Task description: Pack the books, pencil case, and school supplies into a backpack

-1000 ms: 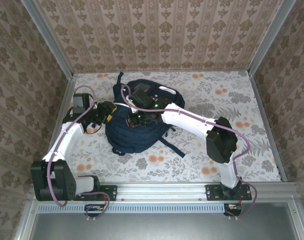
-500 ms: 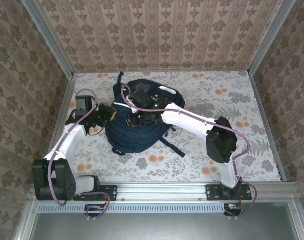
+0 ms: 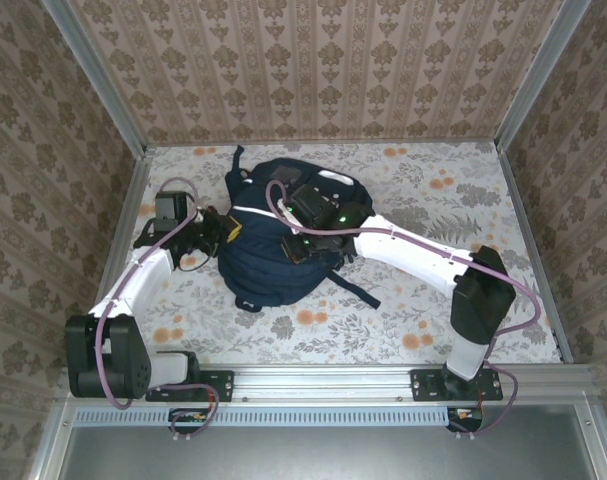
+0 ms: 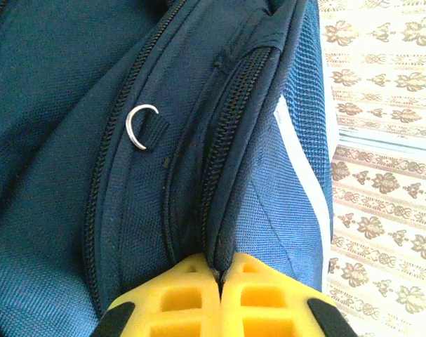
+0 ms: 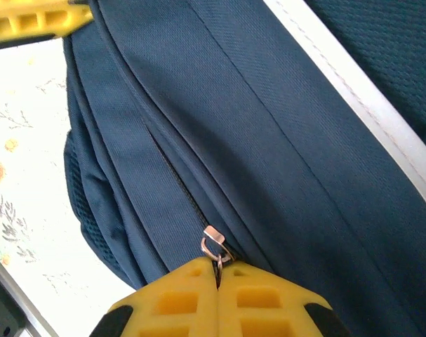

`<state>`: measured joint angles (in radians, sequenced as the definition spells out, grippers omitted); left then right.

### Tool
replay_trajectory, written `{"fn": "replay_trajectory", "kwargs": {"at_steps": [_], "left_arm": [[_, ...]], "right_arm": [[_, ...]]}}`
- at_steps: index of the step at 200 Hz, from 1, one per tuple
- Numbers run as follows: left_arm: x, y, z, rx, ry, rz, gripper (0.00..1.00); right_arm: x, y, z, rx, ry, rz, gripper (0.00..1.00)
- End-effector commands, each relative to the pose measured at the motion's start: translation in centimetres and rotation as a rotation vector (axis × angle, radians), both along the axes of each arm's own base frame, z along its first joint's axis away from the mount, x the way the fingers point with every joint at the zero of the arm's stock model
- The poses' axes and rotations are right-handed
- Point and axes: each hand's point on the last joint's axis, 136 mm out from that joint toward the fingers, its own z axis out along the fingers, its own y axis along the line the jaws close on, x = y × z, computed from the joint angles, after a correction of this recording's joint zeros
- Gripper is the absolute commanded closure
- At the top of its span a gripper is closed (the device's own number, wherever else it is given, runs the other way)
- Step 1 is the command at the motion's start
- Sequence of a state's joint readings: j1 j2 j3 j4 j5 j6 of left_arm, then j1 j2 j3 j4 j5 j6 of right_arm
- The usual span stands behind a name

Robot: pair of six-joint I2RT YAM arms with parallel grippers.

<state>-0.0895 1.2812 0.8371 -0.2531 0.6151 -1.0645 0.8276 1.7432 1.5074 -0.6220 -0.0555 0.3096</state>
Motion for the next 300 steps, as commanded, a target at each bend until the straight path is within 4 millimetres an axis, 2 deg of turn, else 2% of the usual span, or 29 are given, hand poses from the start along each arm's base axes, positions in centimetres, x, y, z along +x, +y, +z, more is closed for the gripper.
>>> {"fn": "replay_trajectory", "kwargs": {"at_steps": [1,19,54,88,137,172,214,241,256,276,300], "left_arm": [[1.5,3.3,-2.2,0.126,-0.007,0.102,1.0],[1.5,3.4,-2.4,0.128,-0.003,0.101,1.0],[1.2,3.8,-2.9,0.149,0.009,0.101,1.0],[1.0,3.9,-3.3,0.162,0.018,0.094,1.0],[1.2,3.2,-3.1,0.158,0.005,0.03,1.0],[1.2,2.9,-3.2,0.171,0.007,-0.015,1.0],[1.5,2.8,-3.7,0.184,0.017,-0.056,1.0],[1.5,3.2,-3.8,0.206,0.02,-0.067,1.0],[1.3,3.4,-4.0,0.218,0.027,-0.076,1.0],[1.1,3.5,-4.3,0.23,0.035,-0.089,1.0],[1.2,3.3,-4.7,0.226,0.033,-0.108,1.0]], "right_arm": [[-0.6,-6.7,-0.8,-0.177,0.031,-0.087,1.0],[-0.5,-8.2,-1.1,-0.194,0.032,-0.109,1.0],[1.0,-11.5,-1.8,-0.269,0.023,-0.158,1.0],[2.3,-13.1,-1.8,-0.299,-0.002,-0.159,1.0],[6.0,-12.6,-1.9,-0.281,-0.019,-0.133,1.0],[9.0,-14.0,-1.8,-0.313,-0.045,-0.249,1.0],[11.1,-13.1,-1.1,-0.313,-0.1,-0.224,0.95],[12.0,-12.8,-1.0,-0.366,-0.164,-0.102,0.94],[12.7,-13.5,-1.0,-0.42,-0.212,-0.056,0.94],[14.2,-14.8,-0.6,-0.479,-0.256,-0.083,0.93],[15.2,-14.5,-0.1,-0.422,-0.228,-0.142,0.91]]}}
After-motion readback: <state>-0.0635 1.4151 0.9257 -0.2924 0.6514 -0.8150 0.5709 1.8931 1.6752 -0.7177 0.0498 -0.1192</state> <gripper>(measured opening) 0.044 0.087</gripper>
